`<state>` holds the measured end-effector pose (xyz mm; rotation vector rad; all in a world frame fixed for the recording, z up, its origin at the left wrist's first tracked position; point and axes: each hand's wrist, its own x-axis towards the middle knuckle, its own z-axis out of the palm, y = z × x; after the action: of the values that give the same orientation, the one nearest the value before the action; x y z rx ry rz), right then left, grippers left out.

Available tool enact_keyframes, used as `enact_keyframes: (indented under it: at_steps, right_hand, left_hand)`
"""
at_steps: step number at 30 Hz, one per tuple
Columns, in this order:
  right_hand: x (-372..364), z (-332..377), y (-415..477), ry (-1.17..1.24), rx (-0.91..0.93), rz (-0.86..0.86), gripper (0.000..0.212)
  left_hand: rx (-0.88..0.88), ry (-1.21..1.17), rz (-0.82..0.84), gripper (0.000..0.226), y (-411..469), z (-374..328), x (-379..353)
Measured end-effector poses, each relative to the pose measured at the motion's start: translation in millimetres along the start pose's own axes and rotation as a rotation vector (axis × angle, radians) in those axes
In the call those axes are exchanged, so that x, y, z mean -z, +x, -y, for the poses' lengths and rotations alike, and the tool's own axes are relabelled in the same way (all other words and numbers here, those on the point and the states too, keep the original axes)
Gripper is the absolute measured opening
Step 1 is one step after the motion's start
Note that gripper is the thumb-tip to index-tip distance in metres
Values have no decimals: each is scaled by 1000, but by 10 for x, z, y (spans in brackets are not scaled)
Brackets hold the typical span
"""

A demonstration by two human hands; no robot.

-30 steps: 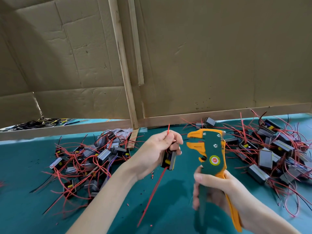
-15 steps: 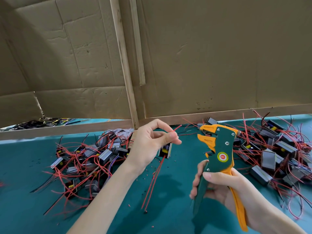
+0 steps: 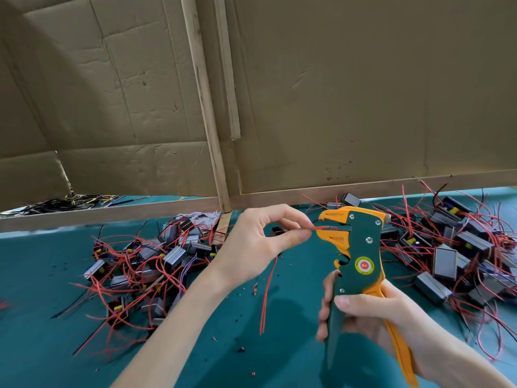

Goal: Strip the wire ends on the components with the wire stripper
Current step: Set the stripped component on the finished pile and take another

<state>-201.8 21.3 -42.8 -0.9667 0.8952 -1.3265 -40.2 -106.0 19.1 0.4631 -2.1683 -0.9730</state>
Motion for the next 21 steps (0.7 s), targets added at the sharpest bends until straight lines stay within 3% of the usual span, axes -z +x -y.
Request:
enact_keyframes:
  at_steps: [17,21]
  right_hand:
    - [2,37,-27,-69,-32,57,20]
    - [-19,51,-43,-84,-17,43,6]
  left_hand:
    - [58,-64,78,11,5,-62,48]
    - [75,-60,81,12,4,-57,50]
